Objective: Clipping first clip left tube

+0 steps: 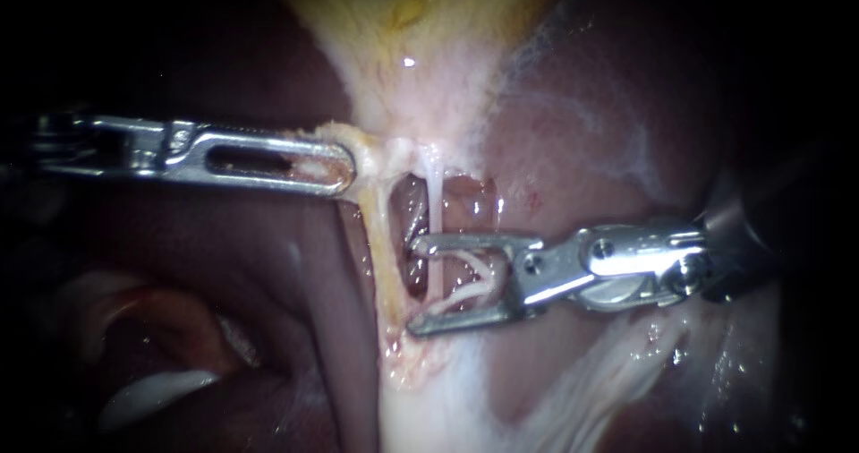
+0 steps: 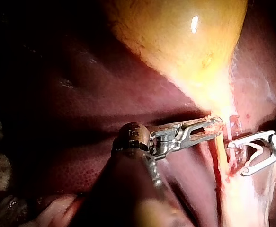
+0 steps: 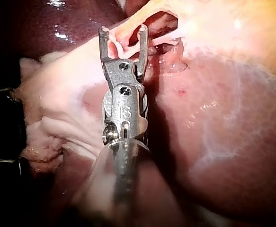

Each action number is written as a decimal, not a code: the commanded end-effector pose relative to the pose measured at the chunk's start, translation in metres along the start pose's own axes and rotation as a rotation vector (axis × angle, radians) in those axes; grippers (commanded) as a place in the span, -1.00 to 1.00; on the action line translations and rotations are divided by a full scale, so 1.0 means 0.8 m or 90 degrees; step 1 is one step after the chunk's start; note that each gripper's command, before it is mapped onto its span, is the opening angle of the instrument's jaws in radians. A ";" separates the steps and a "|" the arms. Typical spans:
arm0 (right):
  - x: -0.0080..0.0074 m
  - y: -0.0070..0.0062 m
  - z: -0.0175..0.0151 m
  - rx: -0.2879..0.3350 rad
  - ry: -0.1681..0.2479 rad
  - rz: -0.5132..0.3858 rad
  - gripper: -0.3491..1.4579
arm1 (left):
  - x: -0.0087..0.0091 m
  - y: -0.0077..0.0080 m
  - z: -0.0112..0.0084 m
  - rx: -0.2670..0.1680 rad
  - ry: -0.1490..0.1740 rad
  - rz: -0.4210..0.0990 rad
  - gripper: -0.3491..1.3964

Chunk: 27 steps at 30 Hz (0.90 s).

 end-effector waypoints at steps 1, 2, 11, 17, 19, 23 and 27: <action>-0.0003 0.0001 0.0005 0.000 0.001 0.001 -0.06 | 0.0000 -0.0001 -0.0001 0.000 0.000 0.000 -1.00; -0.0005 0.0001 0.0009 0.002 0.001 0.004 -0.06 | 0.0000 -0.0001 0.0000 0.000 0.000 0.000 -1.00; -0.0019 0.0004 0.0047 0.017 0.001 0.014 -0.06 | -0.0001 -0.0002 0.0001 -0.001 0.000 0.003 -1.00; -0.0021 0.0002 0.0065 0.036 0.001 0.024 -0.06 | -0.0001 -0.0003 0.0001 -0.002 -0.002 0.003 -1.00; -0.0021 -0.0001 0.0070 0.046 0.001 0.027 -0.06 | -0.0001 -0.0003 0.0002 -0.003 -0.002 0.003 -1.00; -0.0017 -0.0007 0.0081 0.067 0.001 0.044 -0.07 | -0.0002 -0.0003 0.0003 -0.003 -0.002 0.003 -1.00; -0.0019 -0.0009 0.0096 0.082 -0.001 0.053 -0.08 | -0.0002 -0.0004 0.0005 -0.003 -0.002 0.003 -1.00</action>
